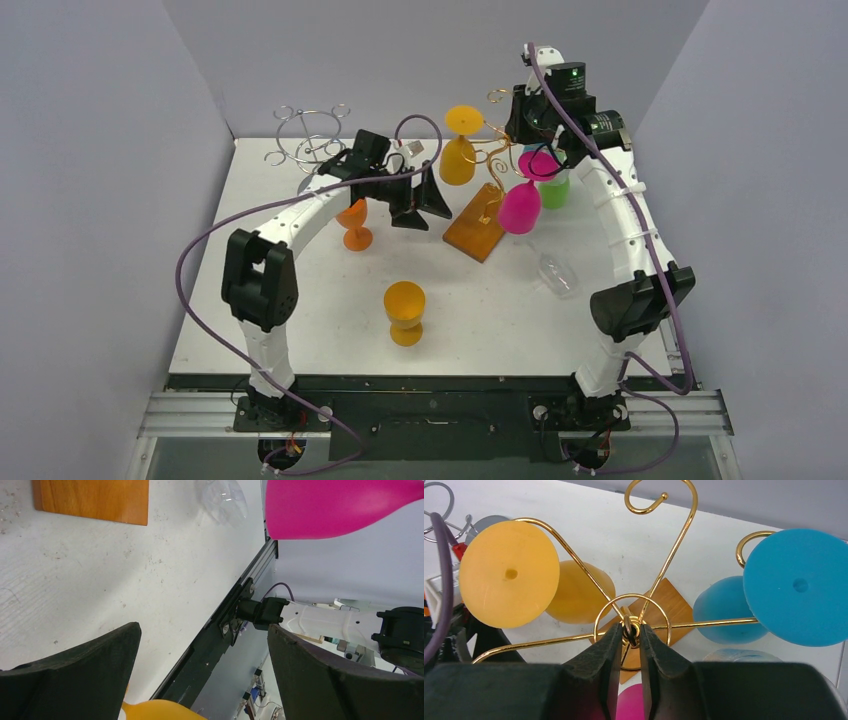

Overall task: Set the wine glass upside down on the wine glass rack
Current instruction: Adjust the wine rack at the center of the board, then pick up the wine glass at the center of the board.

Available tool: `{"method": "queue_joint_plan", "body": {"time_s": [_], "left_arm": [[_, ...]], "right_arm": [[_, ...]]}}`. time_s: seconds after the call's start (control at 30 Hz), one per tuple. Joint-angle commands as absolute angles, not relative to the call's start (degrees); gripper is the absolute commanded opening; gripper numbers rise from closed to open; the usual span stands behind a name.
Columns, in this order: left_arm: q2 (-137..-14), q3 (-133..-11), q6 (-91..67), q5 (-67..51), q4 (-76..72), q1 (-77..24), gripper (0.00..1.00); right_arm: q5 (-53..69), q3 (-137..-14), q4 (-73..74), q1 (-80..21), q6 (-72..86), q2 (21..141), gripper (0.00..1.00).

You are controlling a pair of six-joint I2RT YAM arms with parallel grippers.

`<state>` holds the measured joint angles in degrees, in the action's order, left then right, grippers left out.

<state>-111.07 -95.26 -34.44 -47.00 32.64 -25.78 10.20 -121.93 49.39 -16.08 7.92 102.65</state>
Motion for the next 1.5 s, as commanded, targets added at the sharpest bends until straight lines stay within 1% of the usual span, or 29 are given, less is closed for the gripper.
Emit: {"method": "queue_joint_plan", "body": {"time_s": [0.0,0.07,0.3,0.4,0.5,0.57,0.63,0.7,0.73,0.8,0.87,0.93,1.0,1.13,1.27,1.37,1.47], "left_arm": [[-105.66,-99.12,-30.79,-49.02,38.23,-22.86,0.96],[-104.13,-98.69,-30.65,-49.28,38.91,-21.64,0.96],[-100.04,-100.34,-29.67,-51.78,41.94,-17.56,0.96],[-98.82,-102.35,-29.91,-53.03,42.61,-16.13,0.96],[-98.14,-104.92,-29.97,-54.88,43.12,-14.6,0.96],[-98.01,-107.6,-29.59,-55.8,43.93,-13.54,0.96],[-97.79,-110.3,-29.48,-56.5,44.05,-11.77,0.96],[-97.66,-113.18,-29.75,-57.14,43.93,-9.97,0.96],[-97.63,-114.64,-29.31,-57.02,44.18,-9.06,0.96],[-97.69,-117.18,-28.19,-56.57,44.77,-7.0,0.96],[-98.13,-119.29,-26.73,-55.61,45.54,-5.09,0.96],[-99.02,-121.15,-25.27,-54.67,46.5,-3.4,0.96],[-100.01,-123.5,-23.64,-53.86,48.05,-2.07,0.96],[-102.13,-127.88,-18.25,-51.63,53.59,-0.48,0.96],[-103.12,-129.03,-16.62,-52.91,56.37,2.4,0.96],[-102.9,-128.34,-14.61,-52.89,57.6,3.42,0.96],[-102.5,-127.53,-13.39,-53.09,58.47,4.43,0.96]], "right_arm": [[9.15,-124.37,46.34,-17.23,6.19,100.31,0.19],[9.33,-124.44,46.25,-17.59,6.15,100.28,0.25],[9.87,-126.15,45.44,-18.1,7.95,99.97,0.34],[9.14,-127.35,45.74,-18.19,9.16,98.58,0.42],[7.79,-127.31,45.36,-18.06,10.52,95.67,0.53],[6.78,-126.97,45.13,-17.33,11.98,93.12,0.62],[7.36,-124.56,43.9,-15.01,15.16,89.27,0.69],[10.98,-117.01,39.11,-10.15,21.41,83.39,0.75],[14.59,-111.11,35.03,-6.61,25.27,79.77,0.76],[20.93,-99.72,27.48,1.28,32.69,73.15,0.77],[23.72,-91.19,24.86,6.99,36.26,68.44,0.77],[23.42,-84.26,25.84,10.59,36.19,64.83,0.77],[20.31,-78.13,28.51,12.22,35.21,61.0,0.77],[9.81,-67.93,35.36,12.28,32.16,57.01,0.76],[7.59,-58.6,36.05,10.14,31.97,55.88,0.73],[2.31,-55.9,35.91,3.55,30.45,59.07,0.73],[0.18,-56.93,37.14,-1.22,29.17,66.93,0.74]]}}
